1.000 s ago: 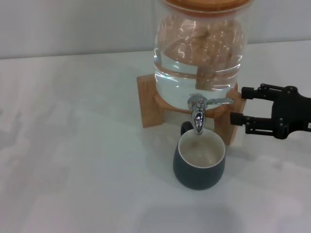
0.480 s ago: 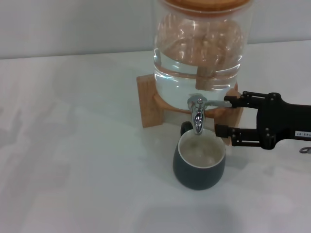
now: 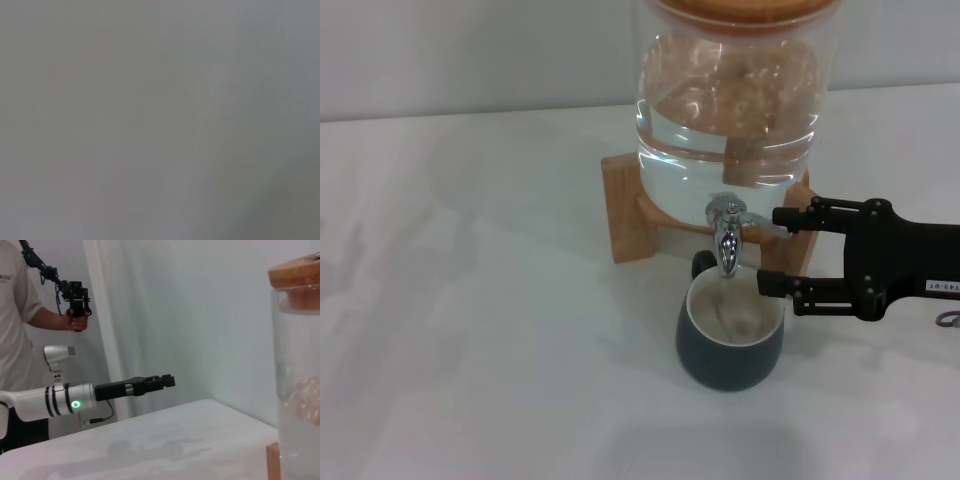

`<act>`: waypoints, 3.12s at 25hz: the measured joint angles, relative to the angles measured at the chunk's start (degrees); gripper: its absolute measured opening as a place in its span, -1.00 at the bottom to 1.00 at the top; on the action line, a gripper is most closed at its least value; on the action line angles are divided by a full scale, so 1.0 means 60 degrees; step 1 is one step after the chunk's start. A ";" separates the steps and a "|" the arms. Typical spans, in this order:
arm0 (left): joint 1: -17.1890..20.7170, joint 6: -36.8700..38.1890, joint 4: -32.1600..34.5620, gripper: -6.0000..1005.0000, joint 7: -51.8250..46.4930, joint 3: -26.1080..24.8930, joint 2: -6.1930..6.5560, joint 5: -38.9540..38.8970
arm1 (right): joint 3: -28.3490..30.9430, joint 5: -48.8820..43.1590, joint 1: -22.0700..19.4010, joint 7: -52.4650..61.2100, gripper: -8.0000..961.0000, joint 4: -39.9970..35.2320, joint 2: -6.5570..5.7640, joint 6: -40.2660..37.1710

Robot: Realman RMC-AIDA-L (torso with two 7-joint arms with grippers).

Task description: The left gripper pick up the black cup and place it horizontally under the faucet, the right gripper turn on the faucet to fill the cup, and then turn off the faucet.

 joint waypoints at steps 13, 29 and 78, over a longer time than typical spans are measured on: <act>-0.0059 0.0077 -0.0010 0.04 0.0002 0.0000 -0.0001 0.0040 | 0.0008 0.0011 -0.0103 0.0042 0.59 -0.0002 0.0000 -0.0008; -0.0054 0.0077 -0.0051 0.04 0.0229 -0.0016 -0.0001 0.0000 | 0.0297 0.0267 -0.0773 0.0077 0.59 -0.0297 0.0000 -0.0348; 0.0064 -0.0280 -0.0139 0.04 0.0206 -0.0076 -0.0051 -0.0019 | -0.1418 0.0145 -0.1395 0.0928 0.59 -0.1736 0.0014 -0.2460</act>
